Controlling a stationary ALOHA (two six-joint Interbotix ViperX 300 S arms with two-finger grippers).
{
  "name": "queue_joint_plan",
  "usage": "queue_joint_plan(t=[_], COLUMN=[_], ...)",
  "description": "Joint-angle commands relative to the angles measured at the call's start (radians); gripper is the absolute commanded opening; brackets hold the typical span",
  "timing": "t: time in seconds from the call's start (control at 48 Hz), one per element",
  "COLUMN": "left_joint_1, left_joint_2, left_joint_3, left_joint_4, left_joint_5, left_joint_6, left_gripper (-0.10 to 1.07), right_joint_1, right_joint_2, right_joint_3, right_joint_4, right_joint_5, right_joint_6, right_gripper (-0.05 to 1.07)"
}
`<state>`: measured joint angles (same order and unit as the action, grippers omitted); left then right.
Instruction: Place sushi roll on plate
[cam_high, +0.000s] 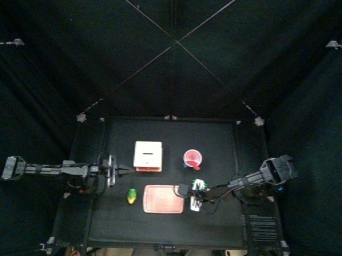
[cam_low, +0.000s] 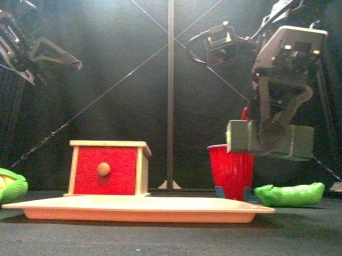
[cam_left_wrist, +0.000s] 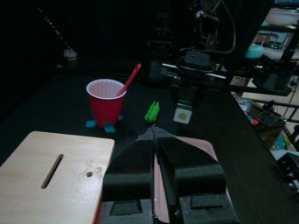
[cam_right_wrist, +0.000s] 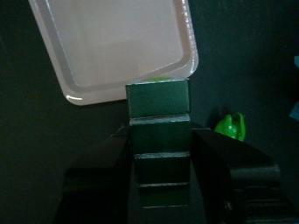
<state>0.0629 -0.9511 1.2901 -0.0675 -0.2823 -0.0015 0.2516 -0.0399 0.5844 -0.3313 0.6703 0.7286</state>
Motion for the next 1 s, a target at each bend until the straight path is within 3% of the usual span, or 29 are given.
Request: queue_joint_plan(t=[0.0, 0.396, 0.667, 0.979], left_joint_1=[0.006, 0.009, 0.009, 0.009], left_joint_2=[0.006, 0.005, 0.006, 0.006], left_joint_3=[-0.011, -0.009, -0.008, -0.008], left_joint_4=[-0.002, -0.002, -0.002, -0.002], left_joint_5=[-0.009, -0.009, -0.009, -0.009], left_joint_6=[0.002, 0.0, 0.002, 0.002], left_gripper=[0.42, 0.42, 0.42, 0.42], right_joint_1=[-0.017, -0.018, -0.023, -0.048], right_joint_2=[0.005, 0.107, 0.167, 0.265], right_joint_3=[-0.048, -0.147, -0.215, -0.322], right_joint_4=[-0.006, -0.112, -0.11, -0.101], right_joint_5=[-0.012, -0.044, -0.123, -0.12], right_joint_6=[-0.003, -0.006, -0.077, -0.106], right_gripper=[0.58, 0.58, 0.58, 0.59])
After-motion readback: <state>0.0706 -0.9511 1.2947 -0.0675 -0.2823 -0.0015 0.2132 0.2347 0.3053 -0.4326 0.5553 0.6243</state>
